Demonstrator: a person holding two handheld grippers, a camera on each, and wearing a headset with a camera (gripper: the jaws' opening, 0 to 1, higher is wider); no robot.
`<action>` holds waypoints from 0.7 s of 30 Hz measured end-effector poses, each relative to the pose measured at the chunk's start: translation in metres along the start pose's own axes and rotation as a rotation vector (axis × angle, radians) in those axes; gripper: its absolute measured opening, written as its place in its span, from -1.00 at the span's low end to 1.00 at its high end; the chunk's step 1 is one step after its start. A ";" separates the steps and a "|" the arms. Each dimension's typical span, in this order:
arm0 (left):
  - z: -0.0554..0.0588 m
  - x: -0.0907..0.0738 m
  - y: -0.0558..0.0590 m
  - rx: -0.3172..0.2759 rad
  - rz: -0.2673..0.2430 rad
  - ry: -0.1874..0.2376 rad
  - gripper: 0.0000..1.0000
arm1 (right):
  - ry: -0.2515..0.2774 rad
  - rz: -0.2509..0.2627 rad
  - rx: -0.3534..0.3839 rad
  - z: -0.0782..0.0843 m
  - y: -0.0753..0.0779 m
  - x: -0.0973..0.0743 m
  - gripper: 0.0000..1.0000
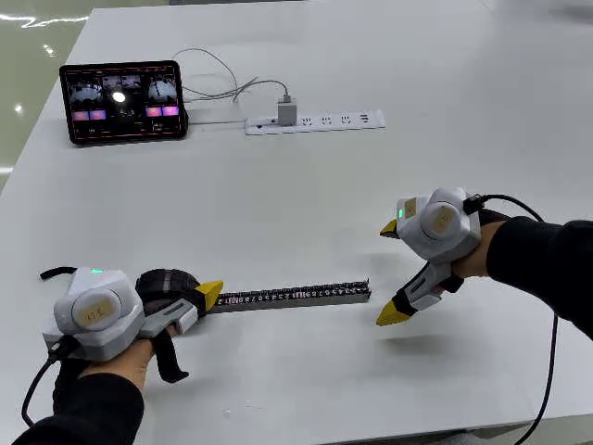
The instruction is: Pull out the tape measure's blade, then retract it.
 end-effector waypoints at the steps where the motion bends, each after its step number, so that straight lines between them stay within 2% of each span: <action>1: 0.000 0.000 0.000 -0.001 -0.001 0.001 0.99 | -0.002 -0.004 -0.008 0.000 0.000 0.002 0.63; 9: 0.004 0.006 -0.002 0.031 0.003 0.000 0.98 | -0.010 -0.032 -0.044 -0.005 0.001 0.011 0.46; 21: 0.008 0.009 -0.003 0.034 0.001 -0.008 0.93 | -0.015 -0.096 -0.097 -0.007 -0.007 0.019 -0.11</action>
Point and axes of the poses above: the centre of the closed fingertips' face, and the gripper's own axes: x roughly forward along the fingers, y roughly to its right, z roughly out of its underside, the point moved 5 cm from there along -x, roughly backward along the fingers, and after that the axes turned 15 degrees about -x, right-handed, at the moved point
